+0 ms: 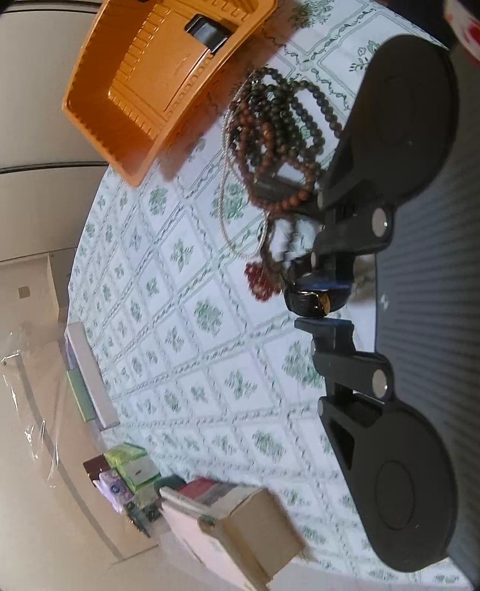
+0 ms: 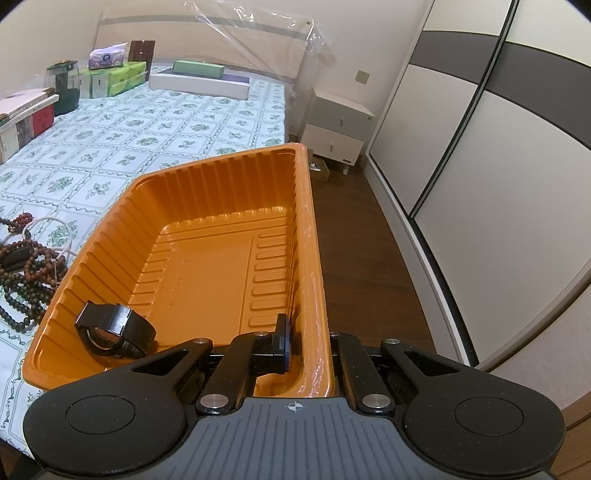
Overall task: Organize jewelry
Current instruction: 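Carry the bracelet with the left tool into the tray and release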
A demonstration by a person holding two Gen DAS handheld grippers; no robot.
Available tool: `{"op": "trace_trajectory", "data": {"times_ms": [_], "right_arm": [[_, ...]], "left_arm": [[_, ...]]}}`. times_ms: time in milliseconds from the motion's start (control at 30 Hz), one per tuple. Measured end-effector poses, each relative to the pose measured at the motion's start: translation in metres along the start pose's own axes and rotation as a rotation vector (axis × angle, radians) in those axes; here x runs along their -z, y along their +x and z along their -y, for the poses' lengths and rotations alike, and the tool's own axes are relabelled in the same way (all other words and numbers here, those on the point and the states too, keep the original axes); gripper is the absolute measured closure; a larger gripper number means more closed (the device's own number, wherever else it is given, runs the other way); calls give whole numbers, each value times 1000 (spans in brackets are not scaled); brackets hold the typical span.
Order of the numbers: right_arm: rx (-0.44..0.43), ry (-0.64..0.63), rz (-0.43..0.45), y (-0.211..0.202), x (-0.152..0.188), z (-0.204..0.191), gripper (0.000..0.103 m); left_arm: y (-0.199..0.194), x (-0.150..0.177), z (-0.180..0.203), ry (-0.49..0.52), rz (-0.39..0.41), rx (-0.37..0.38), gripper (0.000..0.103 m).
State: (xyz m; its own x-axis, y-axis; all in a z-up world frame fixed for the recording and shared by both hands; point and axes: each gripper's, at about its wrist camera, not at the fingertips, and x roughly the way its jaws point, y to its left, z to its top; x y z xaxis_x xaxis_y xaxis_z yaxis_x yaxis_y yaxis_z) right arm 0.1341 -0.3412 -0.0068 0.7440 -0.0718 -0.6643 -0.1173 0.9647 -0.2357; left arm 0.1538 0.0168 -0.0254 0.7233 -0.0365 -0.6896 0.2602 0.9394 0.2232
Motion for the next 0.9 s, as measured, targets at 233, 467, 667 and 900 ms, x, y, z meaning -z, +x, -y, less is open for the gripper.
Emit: {"op": "trace_trajectory", "data": {"times_ms": [233,467,667,900], "right_arm": [[-2,2,4,-1,0,0,97],[-3,-2,10,-2,0,1,97],[-6,0,12,-4,1,1,97],[-10,2,15,-6,0,2,97]], "left_arm": [[-17,-8,-9,-1,23,-16,90],[-34,-30,4,-9,82,35,90],[-36,-53,42,-17,130,160,90],[-29,-77,102,0,152,308,90]]}}
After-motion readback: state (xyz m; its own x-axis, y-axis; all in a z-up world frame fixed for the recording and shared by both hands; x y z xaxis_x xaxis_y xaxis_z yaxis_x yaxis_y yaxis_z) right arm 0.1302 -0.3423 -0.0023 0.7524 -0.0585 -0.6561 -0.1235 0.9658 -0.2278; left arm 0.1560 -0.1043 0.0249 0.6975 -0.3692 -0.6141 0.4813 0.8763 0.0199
